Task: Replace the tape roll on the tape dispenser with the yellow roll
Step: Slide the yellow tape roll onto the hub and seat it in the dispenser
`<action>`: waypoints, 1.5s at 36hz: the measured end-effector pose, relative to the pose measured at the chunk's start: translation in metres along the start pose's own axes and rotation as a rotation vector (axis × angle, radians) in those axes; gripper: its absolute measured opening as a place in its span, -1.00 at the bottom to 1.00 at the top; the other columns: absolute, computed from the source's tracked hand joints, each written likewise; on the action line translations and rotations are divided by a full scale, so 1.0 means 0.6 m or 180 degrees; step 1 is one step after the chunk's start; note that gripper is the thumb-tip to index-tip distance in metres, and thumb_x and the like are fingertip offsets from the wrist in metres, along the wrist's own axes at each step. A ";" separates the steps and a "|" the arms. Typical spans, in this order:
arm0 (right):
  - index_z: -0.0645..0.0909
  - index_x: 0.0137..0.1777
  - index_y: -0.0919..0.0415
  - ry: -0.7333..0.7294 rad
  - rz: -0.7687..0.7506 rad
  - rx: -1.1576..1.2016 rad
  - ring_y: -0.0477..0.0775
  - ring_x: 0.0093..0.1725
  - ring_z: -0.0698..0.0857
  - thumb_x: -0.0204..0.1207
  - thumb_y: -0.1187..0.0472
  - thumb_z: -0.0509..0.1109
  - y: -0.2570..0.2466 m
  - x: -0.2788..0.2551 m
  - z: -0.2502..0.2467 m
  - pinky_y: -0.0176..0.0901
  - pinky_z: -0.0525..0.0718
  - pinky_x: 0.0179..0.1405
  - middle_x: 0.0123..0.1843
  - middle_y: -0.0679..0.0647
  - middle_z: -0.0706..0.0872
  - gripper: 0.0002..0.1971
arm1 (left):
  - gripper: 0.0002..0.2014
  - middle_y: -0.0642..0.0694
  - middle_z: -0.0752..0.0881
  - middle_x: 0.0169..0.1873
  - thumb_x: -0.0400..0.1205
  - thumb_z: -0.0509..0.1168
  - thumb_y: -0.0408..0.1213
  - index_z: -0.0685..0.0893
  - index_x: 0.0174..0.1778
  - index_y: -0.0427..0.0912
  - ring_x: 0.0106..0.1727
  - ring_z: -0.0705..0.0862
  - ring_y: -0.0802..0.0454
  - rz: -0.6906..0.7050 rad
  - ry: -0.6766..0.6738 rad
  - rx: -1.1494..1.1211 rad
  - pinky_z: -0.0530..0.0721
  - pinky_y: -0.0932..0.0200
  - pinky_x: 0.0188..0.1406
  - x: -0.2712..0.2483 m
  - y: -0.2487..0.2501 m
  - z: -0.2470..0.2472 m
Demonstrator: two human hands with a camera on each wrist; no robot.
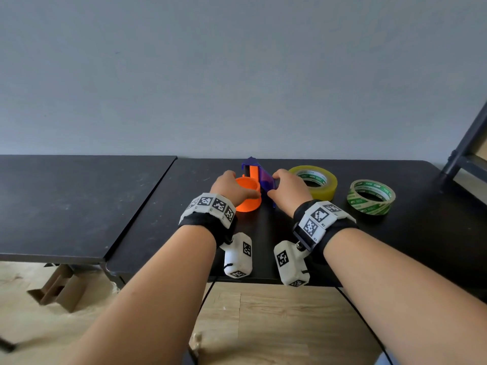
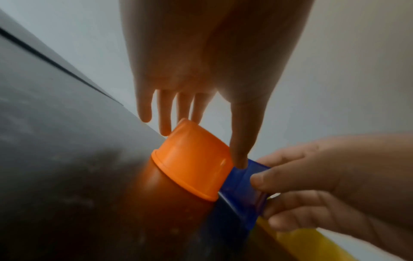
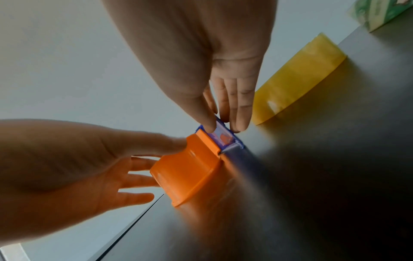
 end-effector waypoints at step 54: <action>0.74 0.23 0.20 0.0865 -0.0739 -0.0271 0.29 0.26 0.63 0.48 0.45 0.26 -0.015 -0.020 -0.119 0.09 0.63 0.23 0.12 0.23 0.78 -0.61 | -0.59 -0.18 0.71 0.26 0.65 0.27 -0.10 0.59 0.38 -0.21 0.28 0.67 -0.14 0.0496 0.0745 -0.0442 0.57 0.02 0.27 -0.029 0.106 -0.057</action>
Point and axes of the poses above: each hand's wrist, its own x-axis towards the middle knuckle, its own z-axis out of the palm, y = z × x, the point moved 8 cm from there along x, towards the middle knuckle
